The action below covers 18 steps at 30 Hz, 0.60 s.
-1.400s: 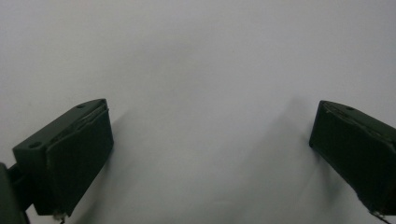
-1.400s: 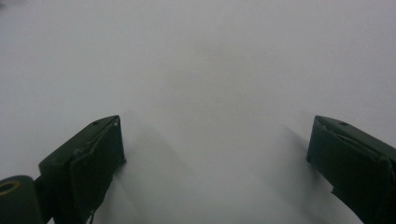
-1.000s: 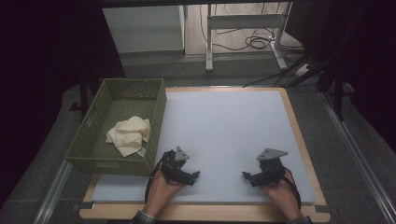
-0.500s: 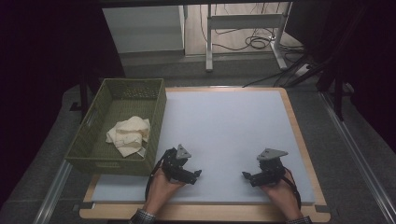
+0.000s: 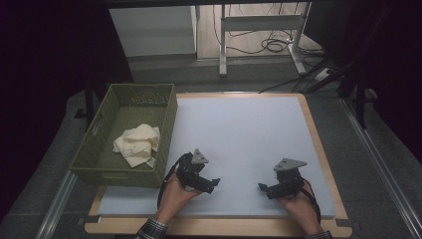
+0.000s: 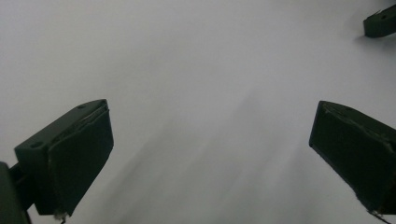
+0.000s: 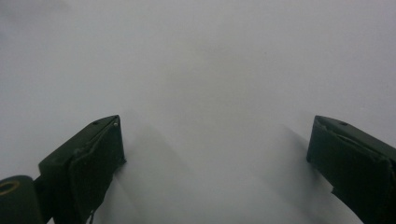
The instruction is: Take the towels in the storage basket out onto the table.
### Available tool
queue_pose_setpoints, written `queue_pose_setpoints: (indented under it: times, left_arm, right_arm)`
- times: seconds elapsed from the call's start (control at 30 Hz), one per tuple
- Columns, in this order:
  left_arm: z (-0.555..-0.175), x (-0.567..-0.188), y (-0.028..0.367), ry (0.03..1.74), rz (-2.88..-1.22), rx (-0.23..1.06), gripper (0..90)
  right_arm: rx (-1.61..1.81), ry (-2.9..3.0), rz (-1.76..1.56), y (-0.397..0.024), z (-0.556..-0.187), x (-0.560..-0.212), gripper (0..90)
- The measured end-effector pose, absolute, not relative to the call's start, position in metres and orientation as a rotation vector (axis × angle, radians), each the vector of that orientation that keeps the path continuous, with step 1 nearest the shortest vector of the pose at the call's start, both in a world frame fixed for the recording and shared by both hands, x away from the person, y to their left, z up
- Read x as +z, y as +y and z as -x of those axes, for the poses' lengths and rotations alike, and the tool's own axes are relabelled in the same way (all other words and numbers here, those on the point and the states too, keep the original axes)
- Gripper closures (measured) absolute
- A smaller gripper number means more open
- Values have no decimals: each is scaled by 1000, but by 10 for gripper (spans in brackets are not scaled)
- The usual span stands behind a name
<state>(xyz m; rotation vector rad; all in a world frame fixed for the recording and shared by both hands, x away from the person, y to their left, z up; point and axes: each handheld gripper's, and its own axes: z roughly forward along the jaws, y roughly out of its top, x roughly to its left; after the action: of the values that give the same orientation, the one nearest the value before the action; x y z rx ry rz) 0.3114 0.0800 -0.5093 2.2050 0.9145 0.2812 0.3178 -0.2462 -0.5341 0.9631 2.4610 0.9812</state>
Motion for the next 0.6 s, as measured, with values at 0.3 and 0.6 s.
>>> queue_pose_setpoints:
  times: [0.3,0.6]
  left_arm:
    - [-322,-495,73,886,-2212,254,2]
    - [-330,-475,71,867,-2229,255,3]
  right_arm:
    - [979,2462,-961,-246,-318,-534,40]
    - [980,2462,-962,-246,-318,-534,40]
